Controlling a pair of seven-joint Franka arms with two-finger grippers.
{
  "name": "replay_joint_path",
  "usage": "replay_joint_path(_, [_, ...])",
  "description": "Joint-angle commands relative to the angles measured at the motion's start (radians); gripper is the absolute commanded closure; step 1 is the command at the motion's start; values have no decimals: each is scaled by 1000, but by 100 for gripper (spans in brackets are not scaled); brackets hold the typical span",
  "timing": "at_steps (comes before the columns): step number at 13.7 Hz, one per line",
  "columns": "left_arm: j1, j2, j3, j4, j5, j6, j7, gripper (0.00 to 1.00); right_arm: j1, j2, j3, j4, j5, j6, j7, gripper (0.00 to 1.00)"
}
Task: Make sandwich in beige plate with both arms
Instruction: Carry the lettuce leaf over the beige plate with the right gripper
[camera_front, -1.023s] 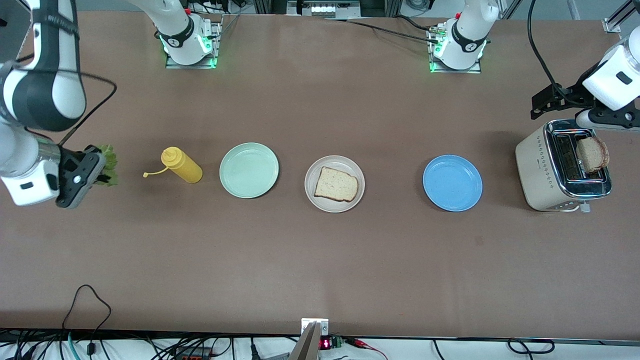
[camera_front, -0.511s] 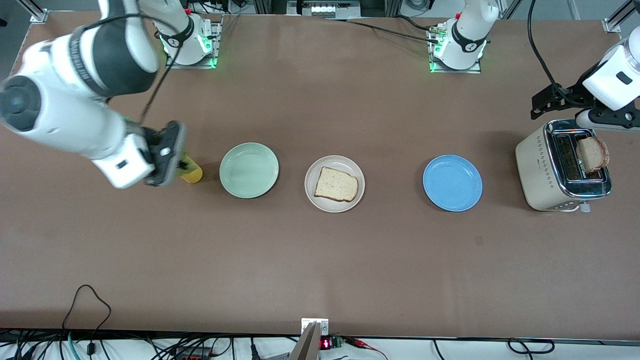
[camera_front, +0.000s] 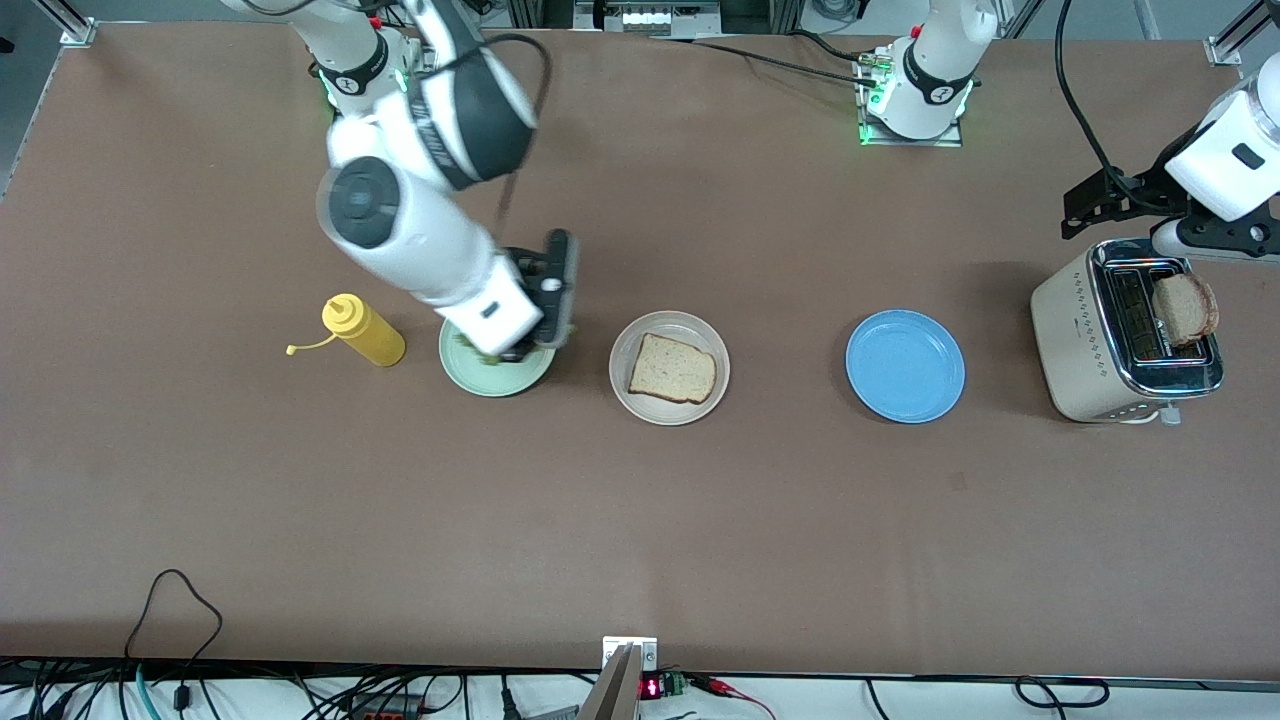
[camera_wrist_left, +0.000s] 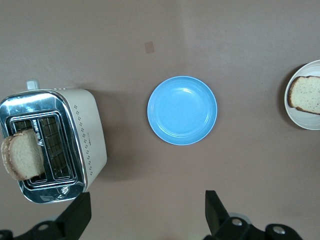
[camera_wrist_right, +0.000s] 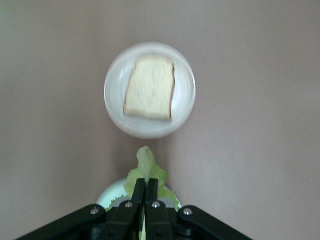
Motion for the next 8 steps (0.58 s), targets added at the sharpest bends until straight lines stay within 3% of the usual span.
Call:
replay_joint_path(1, [-3,-1,5,1,-9,-7,20,0,29,91,7,88,53,60,75,100])
replay_joint_path(8, [-1,-1,5,1,-9,-7,20,0,115,251,10,104,56,337,200,100])
